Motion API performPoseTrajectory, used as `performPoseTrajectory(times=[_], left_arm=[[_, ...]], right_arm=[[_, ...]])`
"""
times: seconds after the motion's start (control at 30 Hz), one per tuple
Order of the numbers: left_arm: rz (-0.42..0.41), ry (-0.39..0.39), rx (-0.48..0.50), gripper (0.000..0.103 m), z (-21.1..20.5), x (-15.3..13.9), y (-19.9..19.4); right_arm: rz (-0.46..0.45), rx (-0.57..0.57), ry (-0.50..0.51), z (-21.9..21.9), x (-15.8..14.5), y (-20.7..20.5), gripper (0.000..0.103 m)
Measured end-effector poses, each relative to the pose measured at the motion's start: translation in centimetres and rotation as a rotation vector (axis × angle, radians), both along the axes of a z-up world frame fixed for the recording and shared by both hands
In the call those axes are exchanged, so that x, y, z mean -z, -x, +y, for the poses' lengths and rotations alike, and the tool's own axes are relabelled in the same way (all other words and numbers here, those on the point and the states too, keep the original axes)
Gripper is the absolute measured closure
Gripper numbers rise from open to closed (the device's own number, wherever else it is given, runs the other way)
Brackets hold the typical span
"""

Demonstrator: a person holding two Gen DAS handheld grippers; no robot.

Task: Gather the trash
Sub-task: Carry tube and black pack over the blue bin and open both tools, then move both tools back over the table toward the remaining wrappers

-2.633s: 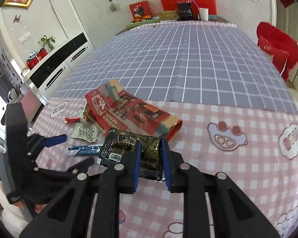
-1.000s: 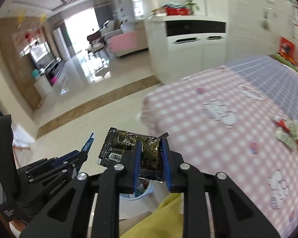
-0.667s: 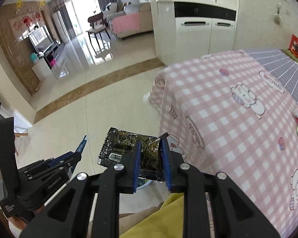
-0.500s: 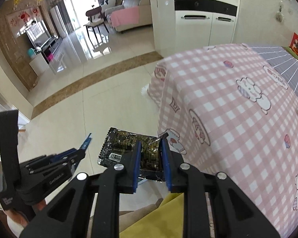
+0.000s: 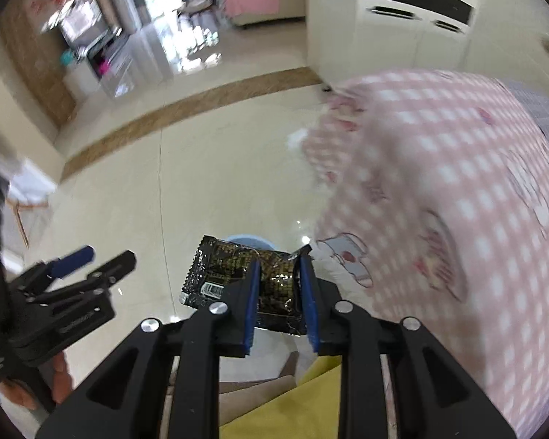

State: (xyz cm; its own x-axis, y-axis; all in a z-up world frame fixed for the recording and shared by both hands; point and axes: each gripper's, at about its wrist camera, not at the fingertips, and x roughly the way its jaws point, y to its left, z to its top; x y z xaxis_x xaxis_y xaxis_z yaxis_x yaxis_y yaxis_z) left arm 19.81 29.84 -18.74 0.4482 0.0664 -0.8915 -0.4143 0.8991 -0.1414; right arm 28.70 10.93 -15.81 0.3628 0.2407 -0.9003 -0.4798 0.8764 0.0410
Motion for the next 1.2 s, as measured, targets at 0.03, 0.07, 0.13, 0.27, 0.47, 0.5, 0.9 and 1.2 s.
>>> performPoseTrajectory(times=[0.03,0.07,0.13,0.27,0.47,0.5,0.9,1.2], left_arm=[[-0.006,-0.007,-0.011,0.032,0.3,-0.2,0.4],[-0.01,-0.009,-0.021,0.032,0.6,-0.3,0.7],[-0.009,-0.007,-0.033,0.032,1.1,-0.4,1.1],[0.012,-0.02,-0.038,0.032,1.3,0.1,1.6],[0.015,-0.002,-0.012,0.032,0.2,0.5,1.7],[0.009,0.008,-0.005,0.032,-0.1,0.4,1.6],[-0.101,-0.01,0.108,0.032,-5.0,-4.1,-0.1],[-0.201,-0.005,0.277,0.031,-12.6,-8.1,-2.4]], right_arm=[[-0.013,-0.01,0.02,0.7,0.1,0.1,0.047],[-0.036,-0.008,0.038,1.1,0.2,0.1,0.018],[-0.061,-0.002,0.026,1.3,0.3,0.4,0.016],[-0.034,-0.024,0.046,1.7,1.0,0.6,0.016],[-0.015,-0.006,0.049,0.7,1.0,0.6,0.016],[-0.016,-0.001,0.052,0.7,1.0,0.7,0.016],[-0.057,0.099,-0.089,-5.6,-3.5,1.6,0.016],[-0.152,0.245,-0.101,-13.8,-7.2,2.6,0.016]])
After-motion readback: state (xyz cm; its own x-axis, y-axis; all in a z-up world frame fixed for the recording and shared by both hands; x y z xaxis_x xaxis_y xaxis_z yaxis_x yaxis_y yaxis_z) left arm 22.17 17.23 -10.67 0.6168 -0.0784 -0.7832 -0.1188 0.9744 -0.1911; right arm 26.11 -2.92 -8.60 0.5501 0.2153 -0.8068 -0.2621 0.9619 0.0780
